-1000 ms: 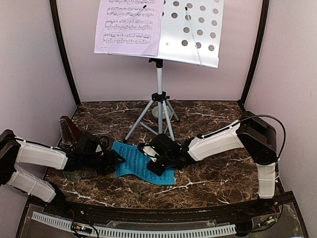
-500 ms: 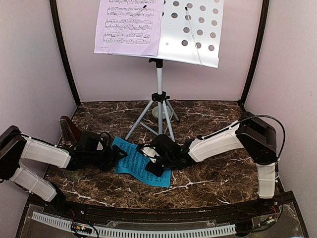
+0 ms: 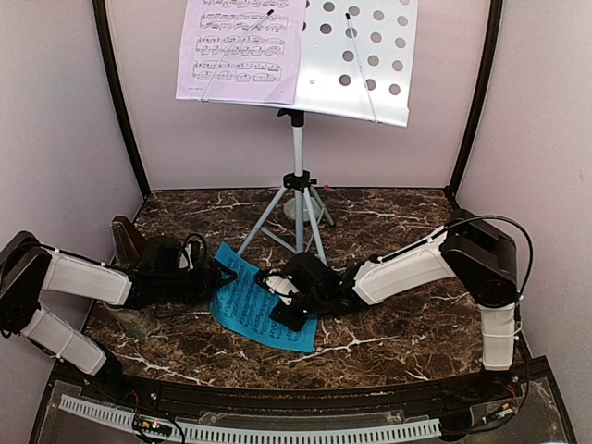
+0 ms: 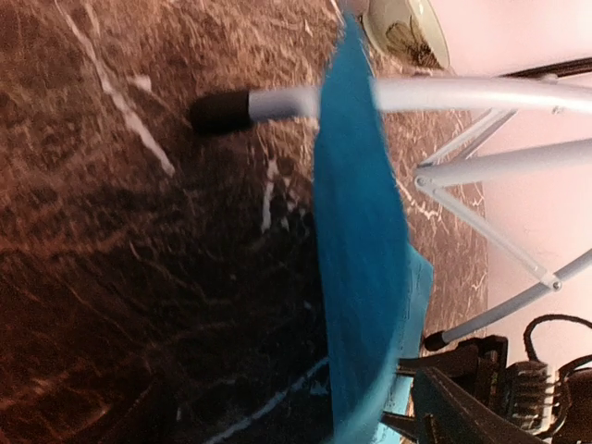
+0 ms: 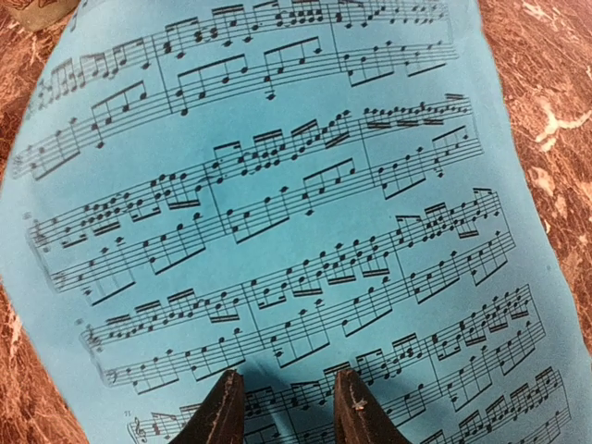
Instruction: Set up the instrument practice props
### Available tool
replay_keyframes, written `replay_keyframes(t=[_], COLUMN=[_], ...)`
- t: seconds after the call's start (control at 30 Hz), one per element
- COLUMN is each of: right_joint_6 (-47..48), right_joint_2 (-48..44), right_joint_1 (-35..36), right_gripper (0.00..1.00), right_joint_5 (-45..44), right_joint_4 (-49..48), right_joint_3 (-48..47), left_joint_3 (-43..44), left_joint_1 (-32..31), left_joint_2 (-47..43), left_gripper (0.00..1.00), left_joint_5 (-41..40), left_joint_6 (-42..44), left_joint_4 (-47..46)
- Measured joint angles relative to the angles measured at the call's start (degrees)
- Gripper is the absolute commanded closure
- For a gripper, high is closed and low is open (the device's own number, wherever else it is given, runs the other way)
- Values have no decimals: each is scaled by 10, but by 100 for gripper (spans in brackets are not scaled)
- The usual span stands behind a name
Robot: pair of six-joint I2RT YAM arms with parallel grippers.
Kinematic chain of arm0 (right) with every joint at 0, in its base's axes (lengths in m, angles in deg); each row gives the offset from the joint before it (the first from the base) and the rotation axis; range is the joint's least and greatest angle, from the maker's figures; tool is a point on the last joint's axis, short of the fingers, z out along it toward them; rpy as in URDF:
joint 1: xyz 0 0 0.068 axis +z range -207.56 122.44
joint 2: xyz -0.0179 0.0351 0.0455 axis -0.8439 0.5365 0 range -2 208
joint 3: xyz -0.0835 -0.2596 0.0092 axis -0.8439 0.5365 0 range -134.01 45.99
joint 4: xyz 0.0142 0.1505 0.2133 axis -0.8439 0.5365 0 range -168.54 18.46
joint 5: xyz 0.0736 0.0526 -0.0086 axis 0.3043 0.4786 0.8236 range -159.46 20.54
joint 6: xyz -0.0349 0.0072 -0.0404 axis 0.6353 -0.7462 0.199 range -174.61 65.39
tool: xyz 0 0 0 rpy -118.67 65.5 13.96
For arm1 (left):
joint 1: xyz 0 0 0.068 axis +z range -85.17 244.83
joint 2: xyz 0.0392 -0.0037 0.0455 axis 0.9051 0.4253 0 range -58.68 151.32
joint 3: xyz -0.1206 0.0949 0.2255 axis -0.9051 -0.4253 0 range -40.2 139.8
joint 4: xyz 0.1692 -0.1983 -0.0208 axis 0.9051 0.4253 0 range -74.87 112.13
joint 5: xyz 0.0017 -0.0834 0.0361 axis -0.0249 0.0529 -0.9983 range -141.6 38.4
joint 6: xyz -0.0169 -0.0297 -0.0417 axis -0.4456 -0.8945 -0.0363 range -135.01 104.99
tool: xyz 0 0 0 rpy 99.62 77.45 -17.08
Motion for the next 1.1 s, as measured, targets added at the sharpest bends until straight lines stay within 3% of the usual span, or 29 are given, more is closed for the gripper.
replay_keyframes(t=[0.13,0.37,0.43,0.53,0.67,0.9,1.1], right_joint_6=[2,4,4,5,7,10,11], right_joint_2=[0,0,0,0,0,0,-5], right_joint_1=[0,0,0,0,0,0,1], right_gripper=[66,66,66,66,67,67,65], right_joint_5=[1,3,5,8,9,9,10], right_joint_4=[-4,-5,-5,-5,-5,-5,-11], right_joint_3=[2,2,2,2,2,2,12], left_joint_3=[6,38,38,41,54,95,111], left_joint_1=[44,53,53,53,54,67,68], left_joint_2=[9,73,75,67,32,38,49], left_gripper=[20,36,34,13,14,40,77], left_joint_5=[50,156,173,188,185,228,248], left_joint_6=[28,49,55,76,113,136,159], left_joint_4=[-23,-75,-77,-69,-35,-18,30])
